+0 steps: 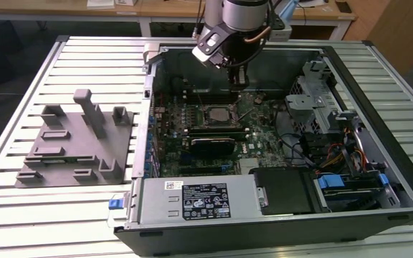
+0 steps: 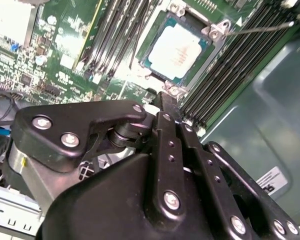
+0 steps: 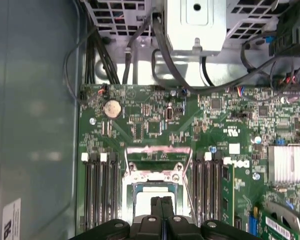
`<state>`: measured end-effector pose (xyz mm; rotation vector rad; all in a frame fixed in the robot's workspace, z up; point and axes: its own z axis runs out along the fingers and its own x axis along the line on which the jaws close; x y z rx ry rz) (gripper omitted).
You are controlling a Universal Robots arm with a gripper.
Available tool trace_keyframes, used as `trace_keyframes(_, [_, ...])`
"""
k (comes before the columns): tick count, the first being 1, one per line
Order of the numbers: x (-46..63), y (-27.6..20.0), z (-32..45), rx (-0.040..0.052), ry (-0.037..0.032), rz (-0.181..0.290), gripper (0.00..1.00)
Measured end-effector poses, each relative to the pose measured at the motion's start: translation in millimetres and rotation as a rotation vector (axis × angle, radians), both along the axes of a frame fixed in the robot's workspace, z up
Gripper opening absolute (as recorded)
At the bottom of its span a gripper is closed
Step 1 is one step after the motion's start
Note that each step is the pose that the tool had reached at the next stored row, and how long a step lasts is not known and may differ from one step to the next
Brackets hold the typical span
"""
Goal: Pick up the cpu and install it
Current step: 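Close the cpu cover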
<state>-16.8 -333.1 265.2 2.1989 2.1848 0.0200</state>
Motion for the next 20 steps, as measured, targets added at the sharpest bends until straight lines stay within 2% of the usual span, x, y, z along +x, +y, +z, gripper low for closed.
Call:
trace_keyframes(13, [33.5, 0.1, -0.1, 0.0001, 0.0004, 0.000, 0.11])
trace_keyframes(20, [36.8, 0.0, -0.1, 0.0000, 0.0010, 0.000, 0.11])
